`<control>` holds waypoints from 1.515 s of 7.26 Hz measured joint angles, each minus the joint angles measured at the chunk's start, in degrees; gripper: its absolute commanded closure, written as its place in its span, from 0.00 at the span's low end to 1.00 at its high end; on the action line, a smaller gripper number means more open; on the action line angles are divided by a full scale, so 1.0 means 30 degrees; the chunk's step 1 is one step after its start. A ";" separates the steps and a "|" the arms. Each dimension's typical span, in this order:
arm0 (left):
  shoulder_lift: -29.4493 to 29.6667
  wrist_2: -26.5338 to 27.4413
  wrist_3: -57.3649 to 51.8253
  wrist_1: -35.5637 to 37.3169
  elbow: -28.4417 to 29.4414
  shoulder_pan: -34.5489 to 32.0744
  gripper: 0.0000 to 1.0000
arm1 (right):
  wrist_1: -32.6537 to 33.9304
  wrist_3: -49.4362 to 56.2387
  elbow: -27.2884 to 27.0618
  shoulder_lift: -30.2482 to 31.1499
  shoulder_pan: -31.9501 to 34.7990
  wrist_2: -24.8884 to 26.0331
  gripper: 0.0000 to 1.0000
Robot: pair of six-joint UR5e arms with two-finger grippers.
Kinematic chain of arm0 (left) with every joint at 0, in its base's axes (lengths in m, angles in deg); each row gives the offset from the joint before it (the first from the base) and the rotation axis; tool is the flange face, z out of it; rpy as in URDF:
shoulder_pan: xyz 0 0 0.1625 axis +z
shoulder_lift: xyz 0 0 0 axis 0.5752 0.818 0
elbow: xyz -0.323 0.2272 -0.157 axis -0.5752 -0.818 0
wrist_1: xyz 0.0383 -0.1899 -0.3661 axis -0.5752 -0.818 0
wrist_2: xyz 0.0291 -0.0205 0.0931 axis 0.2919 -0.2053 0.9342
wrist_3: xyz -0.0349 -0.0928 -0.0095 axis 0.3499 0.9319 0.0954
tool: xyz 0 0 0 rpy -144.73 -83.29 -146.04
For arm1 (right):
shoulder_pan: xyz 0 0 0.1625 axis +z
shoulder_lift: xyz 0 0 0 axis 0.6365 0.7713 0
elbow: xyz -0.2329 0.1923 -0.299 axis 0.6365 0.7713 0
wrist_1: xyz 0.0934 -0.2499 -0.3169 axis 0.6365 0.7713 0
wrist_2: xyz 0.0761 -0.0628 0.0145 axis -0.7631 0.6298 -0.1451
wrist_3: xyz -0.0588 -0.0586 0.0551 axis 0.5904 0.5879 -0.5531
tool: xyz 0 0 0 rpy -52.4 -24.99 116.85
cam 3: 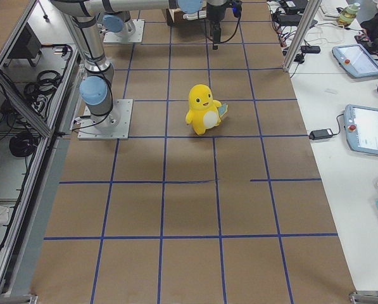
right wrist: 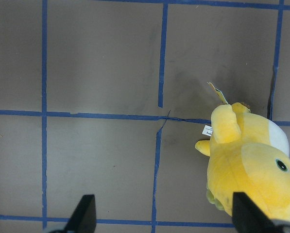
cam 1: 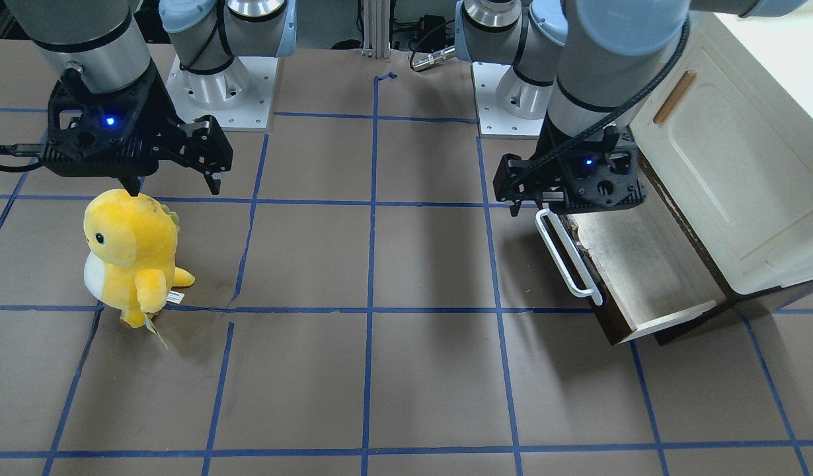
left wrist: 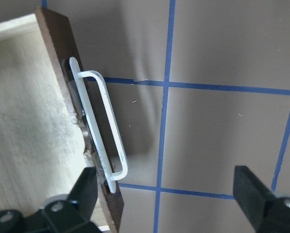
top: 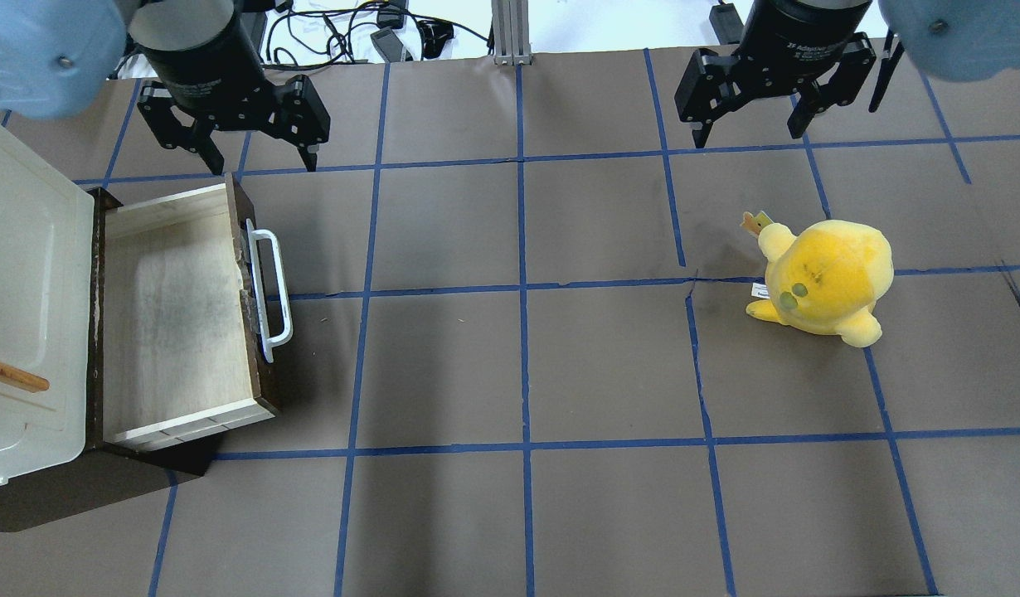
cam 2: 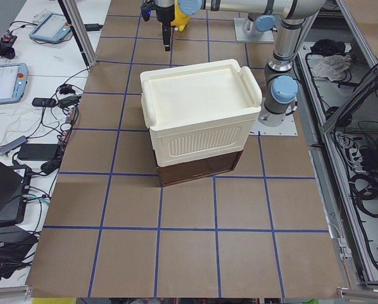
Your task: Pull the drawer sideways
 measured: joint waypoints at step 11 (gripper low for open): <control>-0.1225 -0.0722 -0.2798 0.1061 -0.1644 0.1782 0.00 | -0.0001 0.0000 -0.0001 -0.0002 0.0000 0.0006 0.00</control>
